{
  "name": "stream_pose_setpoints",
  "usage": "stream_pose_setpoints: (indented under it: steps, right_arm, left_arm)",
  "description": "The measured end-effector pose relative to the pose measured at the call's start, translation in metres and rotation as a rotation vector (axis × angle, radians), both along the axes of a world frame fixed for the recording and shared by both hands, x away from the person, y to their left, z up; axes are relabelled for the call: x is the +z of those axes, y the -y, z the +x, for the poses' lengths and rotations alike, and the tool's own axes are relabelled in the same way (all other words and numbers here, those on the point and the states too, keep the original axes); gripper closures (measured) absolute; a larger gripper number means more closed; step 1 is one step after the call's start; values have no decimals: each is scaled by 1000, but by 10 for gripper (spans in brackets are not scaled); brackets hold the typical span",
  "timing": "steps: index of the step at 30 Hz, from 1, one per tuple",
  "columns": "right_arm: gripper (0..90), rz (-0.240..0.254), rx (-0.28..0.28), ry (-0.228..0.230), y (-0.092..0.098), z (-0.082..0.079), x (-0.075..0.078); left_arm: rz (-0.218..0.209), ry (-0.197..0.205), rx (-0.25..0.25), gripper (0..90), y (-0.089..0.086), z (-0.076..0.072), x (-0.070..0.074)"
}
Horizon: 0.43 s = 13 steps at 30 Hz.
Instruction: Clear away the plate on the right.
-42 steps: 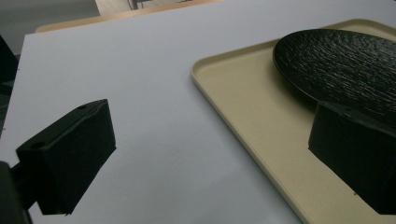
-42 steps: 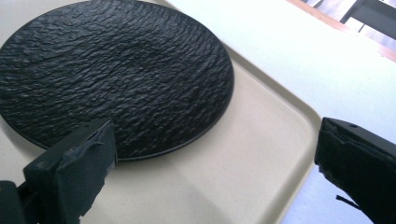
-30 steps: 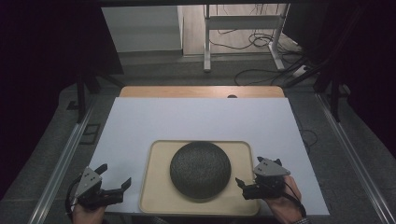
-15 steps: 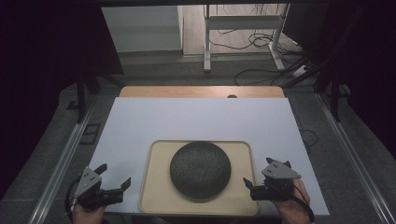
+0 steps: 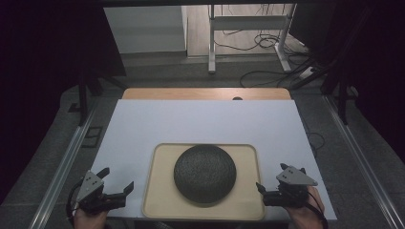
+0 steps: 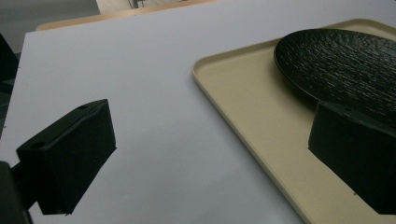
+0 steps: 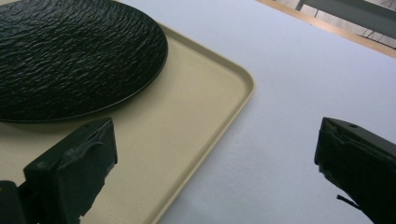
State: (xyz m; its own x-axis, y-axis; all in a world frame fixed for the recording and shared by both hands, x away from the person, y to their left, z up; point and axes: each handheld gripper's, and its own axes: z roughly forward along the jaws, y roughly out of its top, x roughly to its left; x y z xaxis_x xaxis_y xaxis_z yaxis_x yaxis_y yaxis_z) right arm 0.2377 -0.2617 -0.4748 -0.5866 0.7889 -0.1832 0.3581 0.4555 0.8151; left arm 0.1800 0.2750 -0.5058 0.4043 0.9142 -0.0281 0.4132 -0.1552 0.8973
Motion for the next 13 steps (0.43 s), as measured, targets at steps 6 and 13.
stream_pose_setpoints:
  steps: [6,13]
  right_arm:
    - [0,14,-25,-11,9,-2,-6]
    - [0,31,-49,-43,19,2,-14]
  left_arm:
    - [2,0,-1,5,0,0,0]
    - [4,0,-6,6,2,1,1]
